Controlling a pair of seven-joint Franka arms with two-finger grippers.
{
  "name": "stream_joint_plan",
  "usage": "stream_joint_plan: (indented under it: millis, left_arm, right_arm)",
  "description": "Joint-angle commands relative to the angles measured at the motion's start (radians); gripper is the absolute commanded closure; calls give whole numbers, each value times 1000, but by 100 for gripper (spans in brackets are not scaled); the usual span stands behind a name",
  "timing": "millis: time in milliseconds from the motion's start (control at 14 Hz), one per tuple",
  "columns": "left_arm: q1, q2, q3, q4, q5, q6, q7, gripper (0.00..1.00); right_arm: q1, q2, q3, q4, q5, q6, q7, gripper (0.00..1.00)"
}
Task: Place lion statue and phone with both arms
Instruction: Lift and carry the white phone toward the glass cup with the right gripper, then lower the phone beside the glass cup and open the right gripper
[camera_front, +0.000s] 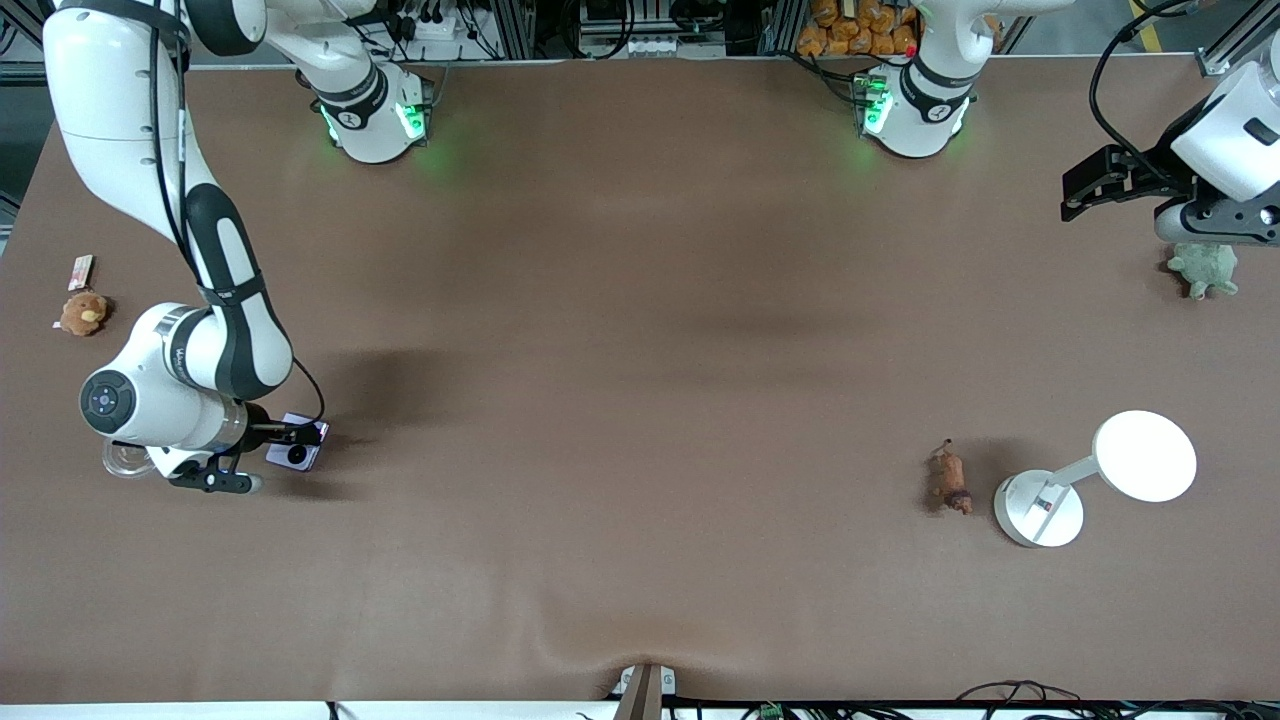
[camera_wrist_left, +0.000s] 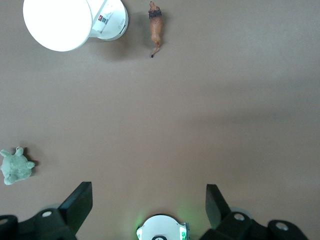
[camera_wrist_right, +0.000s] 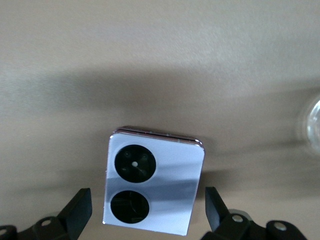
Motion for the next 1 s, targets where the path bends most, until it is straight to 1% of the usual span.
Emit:
stream_joint_plan:
  millis: [0,143,286,357,500,643,714,857,929]
  left_arm:
    - [9,9,-11,14,6,3,-2,0]
    - [8,11,-11,15,8,11,-1,0]
    - [5,12,-13,25,6,12,-2,0]
    - [5,15,-13,31,5,12,-2,0]
    - [6,15,-13,31,3,12,-2,0]
    - [11,20,-13,32,1,12,-2,0]
    - [11,21,-13,32,1,12,-2,0]
    - [9,23,-11,35,5,12,-2,0]
    - [9,23,-13,35,5,12,-2,0]
  right_arm:
    - [-2,-76,5,68,-8,-170,-23,0]
    - [-5,-111,10,200,0,-395,-60,0]
    - [22,-122,8,373,1,-560,-88,0]
    - [13,-122,8,440,3,-618,-92,0]
    - [11,-123,11,542,1,-700,-124,0]
    - [-5,-125,11,675,3,-804,-137,0]
    - [-7,-135,8,706,0,-838,-137,0]
    - [-10,-213,10,704,3,-895,-137,0]
    - [-7,-221,8,703,1,-918,-135,0]
